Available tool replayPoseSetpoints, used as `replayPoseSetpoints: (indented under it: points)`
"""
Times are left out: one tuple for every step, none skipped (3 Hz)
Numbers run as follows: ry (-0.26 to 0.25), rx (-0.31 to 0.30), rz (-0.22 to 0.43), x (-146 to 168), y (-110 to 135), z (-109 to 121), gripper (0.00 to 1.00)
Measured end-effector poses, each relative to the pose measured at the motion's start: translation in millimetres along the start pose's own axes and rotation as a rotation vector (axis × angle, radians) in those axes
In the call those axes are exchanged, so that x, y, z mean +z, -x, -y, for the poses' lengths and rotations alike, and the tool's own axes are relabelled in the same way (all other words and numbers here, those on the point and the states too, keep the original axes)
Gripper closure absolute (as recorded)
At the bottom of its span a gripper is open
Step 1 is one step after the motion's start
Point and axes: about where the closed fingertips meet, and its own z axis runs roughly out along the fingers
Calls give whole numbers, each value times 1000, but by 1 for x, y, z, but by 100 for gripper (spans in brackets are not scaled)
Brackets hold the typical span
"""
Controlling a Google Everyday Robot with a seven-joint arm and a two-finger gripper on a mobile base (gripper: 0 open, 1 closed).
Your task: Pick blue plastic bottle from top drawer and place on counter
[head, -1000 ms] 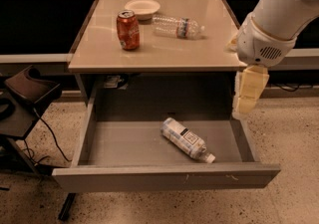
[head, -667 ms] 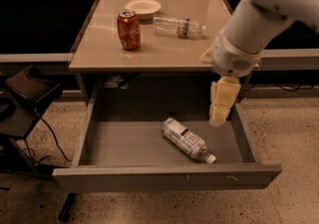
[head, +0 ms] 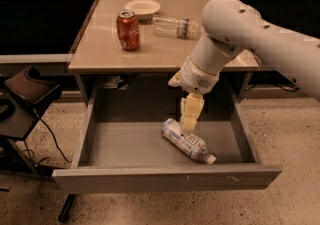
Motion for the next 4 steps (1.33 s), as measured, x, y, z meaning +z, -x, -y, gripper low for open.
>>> replayPoseSetpoints:
  points:
    - [0, 0, 0, 0, 0, 0, 0]
    - [24, 61, 68, 13, -8, 9, 0]
    - [1, 300, 255, 26, -39, 24, 0]
    - [1, 300, 255, 26, -39, 24, 0]
